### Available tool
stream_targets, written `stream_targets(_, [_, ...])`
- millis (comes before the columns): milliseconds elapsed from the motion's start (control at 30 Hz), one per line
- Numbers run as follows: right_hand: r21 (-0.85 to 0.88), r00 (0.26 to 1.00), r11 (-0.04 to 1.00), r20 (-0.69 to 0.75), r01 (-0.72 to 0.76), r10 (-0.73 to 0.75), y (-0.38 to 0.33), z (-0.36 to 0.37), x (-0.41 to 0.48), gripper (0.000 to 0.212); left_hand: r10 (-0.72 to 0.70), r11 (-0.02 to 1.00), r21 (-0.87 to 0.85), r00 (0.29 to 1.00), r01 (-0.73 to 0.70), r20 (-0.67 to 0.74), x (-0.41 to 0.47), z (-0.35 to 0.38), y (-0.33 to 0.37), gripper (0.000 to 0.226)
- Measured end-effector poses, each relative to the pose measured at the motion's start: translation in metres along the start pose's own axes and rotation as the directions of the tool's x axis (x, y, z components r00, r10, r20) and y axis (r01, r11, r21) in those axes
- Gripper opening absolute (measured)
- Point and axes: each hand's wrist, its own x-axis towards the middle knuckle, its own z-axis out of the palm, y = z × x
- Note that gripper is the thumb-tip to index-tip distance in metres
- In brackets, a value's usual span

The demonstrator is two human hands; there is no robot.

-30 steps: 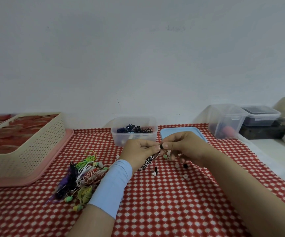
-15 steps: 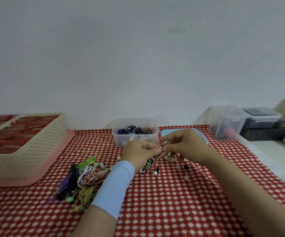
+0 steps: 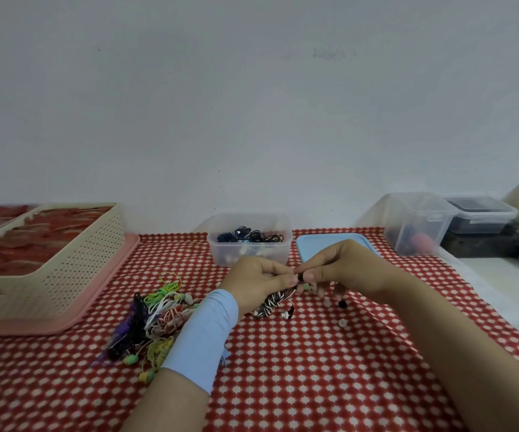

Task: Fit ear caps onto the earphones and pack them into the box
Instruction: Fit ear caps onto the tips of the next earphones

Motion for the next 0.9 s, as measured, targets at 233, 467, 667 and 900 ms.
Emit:
stream_targets(233, [0.011,0.999,0.999,0.036,-0.035,0.035,-0.0017,-0.0023,-0.001,0.009,0.037,0.998,-0.056,0.999,-0.036,0.007,-0.0009,0.0031,-0.0004,0.012])
stream_targets(467, [0.041,0.988,0.987,0.018,-0.152,0.152,-0.0023,0.0007,0.0015,0.004,0.063,0.998,0.02,0.998,-0.063,0.012,-0.0005,0.0032,-0.0014,0.02])
stream_targets(667, [0.091,0.985,0.981,0.036,-0.171,0.169,-0.0027,-0.0011,-0.0006,0.009,0.036,0.999,-0.002,0.999,-0.036,-0.001,-0.0004,0.0032,-0.002,0.02])
stream_targets(900, [0.115,0.982,0.975,0.04,-0.189,0.186,-0.0034,-0.0007,-0.0014,0.01,0.057,0.998,-0.003,0.998,-0.057,-0.015,-0.0017,0.0048,-0.0003,0.016])
